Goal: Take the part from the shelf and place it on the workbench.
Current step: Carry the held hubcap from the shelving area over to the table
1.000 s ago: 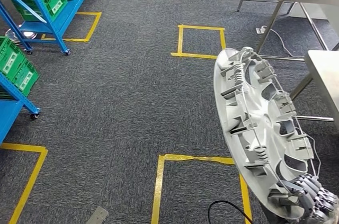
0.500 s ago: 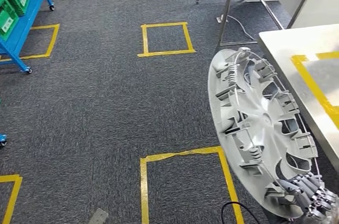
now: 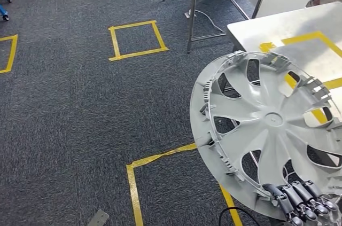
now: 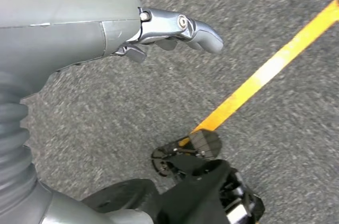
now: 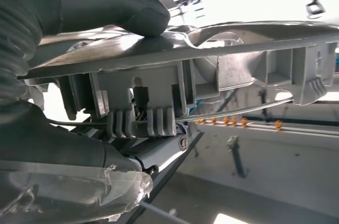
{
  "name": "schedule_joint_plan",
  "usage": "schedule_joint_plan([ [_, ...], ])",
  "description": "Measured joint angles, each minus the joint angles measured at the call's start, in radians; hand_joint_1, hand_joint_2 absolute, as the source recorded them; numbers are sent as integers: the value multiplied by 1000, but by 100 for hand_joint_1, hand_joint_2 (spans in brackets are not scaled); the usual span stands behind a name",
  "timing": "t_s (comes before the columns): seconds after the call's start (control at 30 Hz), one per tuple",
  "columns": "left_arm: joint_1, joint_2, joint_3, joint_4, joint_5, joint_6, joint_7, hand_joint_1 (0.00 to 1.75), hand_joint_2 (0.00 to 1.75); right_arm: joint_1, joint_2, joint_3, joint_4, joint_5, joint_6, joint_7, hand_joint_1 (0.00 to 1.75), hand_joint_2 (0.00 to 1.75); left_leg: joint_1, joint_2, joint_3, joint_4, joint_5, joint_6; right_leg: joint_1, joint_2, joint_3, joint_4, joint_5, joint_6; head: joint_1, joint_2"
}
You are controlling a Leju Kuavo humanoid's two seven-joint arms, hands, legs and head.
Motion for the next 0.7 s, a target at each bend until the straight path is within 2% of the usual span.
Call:
schedule_joint_plan([
  [0.03, 0, 1, 0, 0, -1, -1, 0, 0, 175, 1, 2, -4, -3, 11, 0, 6, 175, 175, -2, 8, 6, 1, -6, -7, 4, -17, 25, -46, 12, -5, 0, 0],
  [0.07, 0, 2, 0, 0, -2, -2, 0, 0, 175, 2, 4, -8, -6, 22, 0, 15, 175, 175, -5, 16, 10, 1, -10, -13, 8, -27, 37, -69, 13, -11, -2, 0],
  [0.13, -2, 2, 0, 0, -3, -4, 1, 0, 175, 8, 7, -17, -13, 47, 0, 33, 175, 175, -5, 36, 17, -2, -15, -23, 14, -11, 38, -74, 4, -31, -5, 0],
  [0.17, -4, 1, 0, 0, -3, -5, 1, 0, 175, 13, 7, -21, -17, 59, 0, 44, 175, 175, -3, 36, 20, -2, -21, -28, 14, 1, 38, -77, 3, -38, -7, 0],
  [0.2, -6, 0, 0, 0, -4, -6, 1, 0, 175, 17, 8, -24, -22, 69, 0, 54, 175, 175, -1, 23, 16, 9, -32, -31, 13, 12, 39, -80, 3, -46, -9, 0],
  [0.23, -8, 0, 0, 0, -5, -8, 1, 0, 175, 19, 8, -26, -26, 78, 0, 64, 175, 175, 0, 2, -1, 43, -52, -32, 12, 23, 42, -84, 4, -53, -11, 0],
  [0.27, -9, 0, 0, 0, -6, -9, 1, 0, 175, 20, 8, -28, -29, 86, 0, 76, 175, 175, 0, -24, -32, 98, -78, -31, 11, 34, 43, -86, 4, -59, -14, 0],
  [0.3, -8, 0, 0, 0, -7, -10, 1, 0, 175, 20, 8, -29, -31, 92, 0, 88, 175, 175, -2, -43, -72, 168, -104, -27, 12, 46, 44, -87, 4, -64, -16, 0],
  [0.33, -6, 0, 0, 0, -8, -11, 1, 0, 175, 20, 8, -30, -33, 98, 0, 101, 175, 175, -4, -52, -113, 233, -122, -25, 13, 59, 44, -87, 4, -68, -16, 0],
  [0.37, -3, 0, 0, 0, -10, -12, 2, 0, 175, 21, 8, -30, -34, 103, 0, 114, 175, 175, -6, -57, -144, 275, -124, -22, 14, 74, 46, -87, 3, -70, -16, 0],
  [0.4, -2, 0, 1, 0, -12, -13, 2, 0, 175, 23, 8, -31, -36, 106, 0, 126, 175, 175, -8, -59, -158, 282, -105, -18, 15, 90, 48, -87, 2, -71, -16, 0],
  [0.43, -2, 1, 1, 0, -14, -13, 3, 0, 175, 25, 8, -31, -38, 107, 0, 136, 175, 175, -9, -63, -154, 253, -71, -15, 16, 105, 51, -87, 2, -71, -16, 0],
  [0.47, -2, 2, 1, 0, -16, -13, 3, 0, 175, 27, 8, -32, -40, 105, 0, 144, 175, 175, -9, -76, -136, 199, -28, -11, 15, 119, 54, -87, 1, -70, -16, 0],
  [0.5, -3, 3, 1, 0, -17, -13, 3, 0, 175, 30, 8, -34, -42, 102, 0, 148, 175, 175, -8, -101, -112, 136, 11, -8, 16, 133, 55, -85, 0, -68, -16, 0],
  [0.53, -5, 3, 0, 0, -18, -13, 3, 0, 175, 32, 8, -36, -45, 98, 0, 151, 175, 175, -5, -124, -89, 79, 31, -8, 17, 145, 52, -80, -2, -65, -15, 0],
  [0.57, -5, 4, 0, 0, -18, -14, 3, 0, 175, 34, 8, -38, -48, 94, -1, 152, 175, 175, -2, -143, -73, 41, 39, -9, 17, 156, 49, -77, -3, -62, -15, 0],
  [0.6, -5, 4, 0, 0, -18, -14, 3, 0, 175, 36, 8, -40, -50, 92, -1, 152, 175, 175, -1, -151, -64, 23, 36, -9, 16, 168, 45, -75, -4, -56, -14, 0],
  [0.67, -6, 4, 1, 0, -18, -16, 3, 0, 175, 42, 8, -41, -55, 88, -2, 153, 175, 175, -1, -131, -56, 14, 32, -2, 13, 185, 38, -78, -2, -46, -14, 0],
  [0.7, -8, 5, 1, 0, -18, -16, 3, 0, 175, 46, 8, -41, -57, 87, -2, 153, 175, 175, 0, -119, -52, 12, 33, 3, 14, 172, 34, -70, -9, -40, -11, 0],
])
